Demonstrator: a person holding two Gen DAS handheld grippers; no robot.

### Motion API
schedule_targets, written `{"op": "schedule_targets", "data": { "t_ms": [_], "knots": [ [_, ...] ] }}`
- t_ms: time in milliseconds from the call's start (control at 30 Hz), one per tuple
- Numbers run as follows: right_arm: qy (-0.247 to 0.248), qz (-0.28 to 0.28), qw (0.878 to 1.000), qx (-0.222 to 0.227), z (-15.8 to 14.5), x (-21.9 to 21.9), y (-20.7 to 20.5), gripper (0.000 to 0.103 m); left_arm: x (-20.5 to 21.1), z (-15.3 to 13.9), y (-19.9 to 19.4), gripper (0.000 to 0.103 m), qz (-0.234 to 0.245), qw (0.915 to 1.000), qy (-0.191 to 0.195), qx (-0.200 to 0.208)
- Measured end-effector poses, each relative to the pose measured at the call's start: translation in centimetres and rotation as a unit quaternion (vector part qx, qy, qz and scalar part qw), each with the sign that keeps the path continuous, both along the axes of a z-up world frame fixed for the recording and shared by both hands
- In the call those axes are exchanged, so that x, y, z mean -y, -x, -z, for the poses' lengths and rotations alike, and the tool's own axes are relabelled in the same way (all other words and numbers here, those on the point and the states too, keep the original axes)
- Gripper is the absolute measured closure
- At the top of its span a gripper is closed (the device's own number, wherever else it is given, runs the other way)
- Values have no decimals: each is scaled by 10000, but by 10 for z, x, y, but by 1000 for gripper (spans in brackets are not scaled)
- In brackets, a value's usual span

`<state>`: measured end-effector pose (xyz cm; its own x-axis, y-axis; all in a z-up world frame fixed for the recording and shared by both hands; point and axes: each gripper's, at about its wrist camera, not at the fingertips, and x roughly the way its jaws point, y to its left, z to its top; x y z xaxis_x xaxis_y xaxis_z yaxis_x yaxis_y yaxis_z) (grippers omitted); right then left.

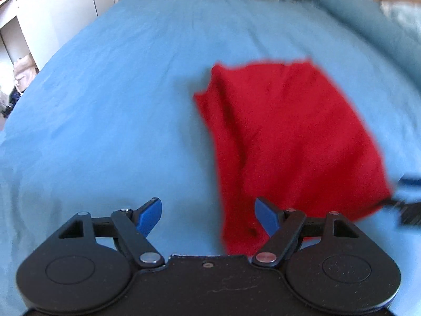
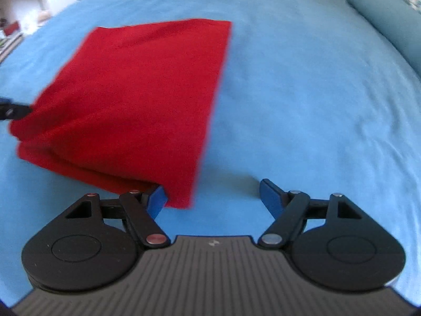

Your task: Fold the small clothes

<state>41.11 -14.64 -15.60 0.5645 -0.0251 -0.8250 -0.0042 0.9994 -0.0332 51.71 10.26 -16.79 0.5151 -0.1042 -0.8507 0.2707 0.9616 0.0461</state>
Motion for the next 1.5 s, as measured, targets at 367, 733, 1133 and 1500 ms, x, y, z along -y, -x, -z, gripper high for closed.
{"op": "schedule_targets", "data": {
  "t_ms": [367,733,1133,1500],
  "knots": [
    [-17,-647,9979,96,5,23,5,9,-4,11,18,23,360,9978,-555,31],
    [-2055,-544,9772,8,-60,71,-36,0,-1,-54,-30,3,547,9922,1103,-186],
    [-3018,-34,9503,-769,3,60,-142,19,4,7,-101,39,-245,9748,1914,-1123],
    [-2900,-128,9564,-320,-22,45,-135,67,23,-23,-91,78,-194,9847,1563,-751]
  ]
}}
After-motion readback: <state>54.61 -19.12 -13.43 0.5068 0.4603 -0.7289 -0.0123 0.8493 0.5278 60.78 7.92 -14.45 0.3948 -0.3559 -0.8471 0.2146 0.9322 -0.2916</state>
